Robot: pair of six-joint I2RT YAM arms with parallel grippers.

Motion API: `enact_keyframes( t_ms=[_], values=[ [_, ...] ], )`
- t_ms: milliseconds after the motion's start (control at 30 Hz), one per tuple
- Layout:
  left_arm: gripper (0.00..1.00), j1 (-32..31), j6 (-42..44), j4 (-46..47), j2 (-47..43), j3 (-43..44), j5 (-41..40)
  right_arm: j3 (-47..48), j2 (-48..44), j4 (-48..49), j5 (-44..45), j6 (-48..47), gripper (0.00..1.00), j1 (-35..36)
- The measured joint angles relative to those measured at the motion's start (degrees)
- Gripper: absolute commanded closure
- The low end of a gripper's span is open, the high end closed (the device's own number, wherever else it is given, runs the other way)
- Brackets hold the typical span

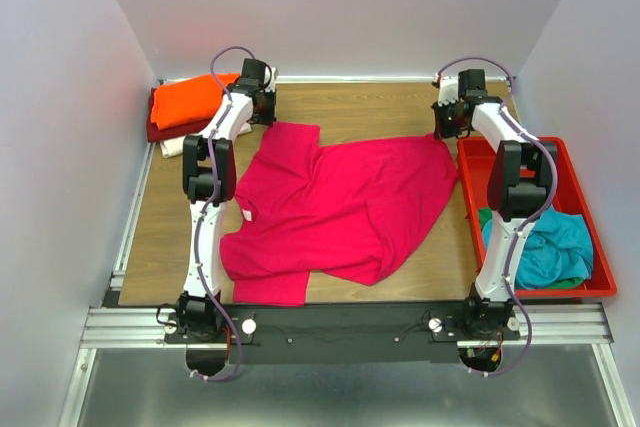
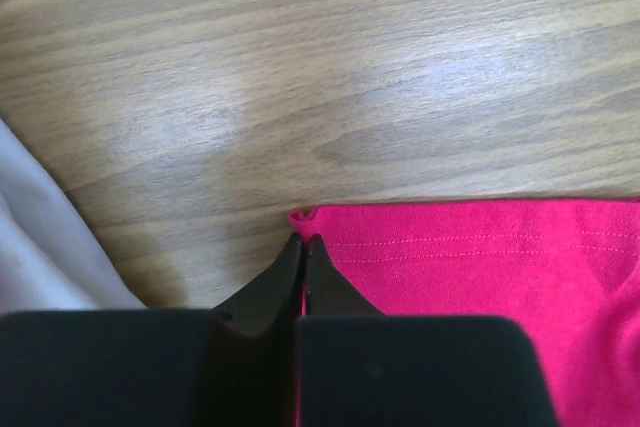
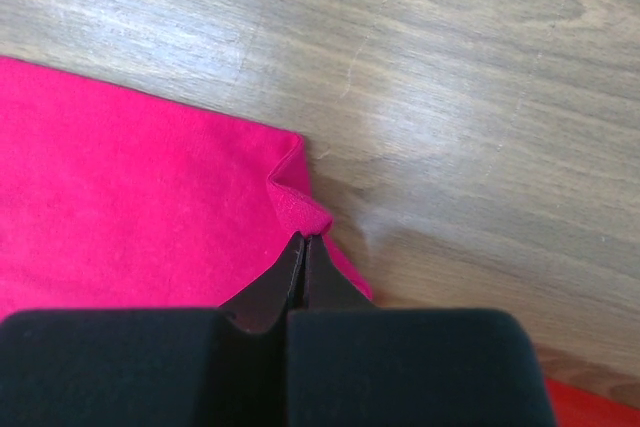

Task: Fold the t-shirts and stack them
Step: Flatten the tshirt out

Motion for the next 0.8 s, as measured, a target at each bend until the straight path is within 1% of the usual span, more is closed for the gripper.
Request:
enact_keyframes(
  t_ms=[167, 233, 333, 400, 433, 500, 567, 667, 800],
  values=[
    [1.0, 0.07, 0.04, 0.52, -0.7, -1.09, 0.0, -0.35, -0.07, 0.0, -0.76, -0.02, 1.0, 0.0],
    [1.0, 0.11, 0.07, 1.25, -2.05, -3.3, -0.02, -0.61, -0.35, -0.02, -1.09, -0.02, 1.0, 0.0],
    [1.0, 0.28, 0.02, 3.56, -7.56, -10.91, -0.02, -0.81, -1.68, -0.09, -2.29, -0.15, 1.0, 0.0],
    [1.0, 0.5, -0.04, 6.38, -14.25, -18.56, 0.2, -0.85, -3.5, -0.07, -3.65, -0.5, 1.0, 0.0],
    [1.0, 0.61, -0.11, 7.5, -16.85, -20.94, 0.42, -0.94, -4.2, -0.11, -4.2, -0.63, 1.0, 0.0],
    [1.0, 1.2, -0.22, 10.67, -26.51, -28.98, 1.42, -1.16, -7.78, -0.15, -5.99, -1.09, 0.99, 0.0],
    [1.0, 1.81, -0.24, 15.28, -35.8, -34.05, 2.8, -1.27, -11.39, -0.24, -7.63, -1.46, 1.0, 0.0],
    [1.0, 2.27, -0.31, 20.44, -46.49, -39.39, 4.02, -1.38, -17.14, -0.57, -9.99, -1.77, 1.0, 0.0],
    [1.0, 2.51, -0.7, 26.43, -61.33, -45.27, 4.74, -1.38, -27.17, -1.01, -13.22, -2.4, 1.0, 0.02]
  ],
)
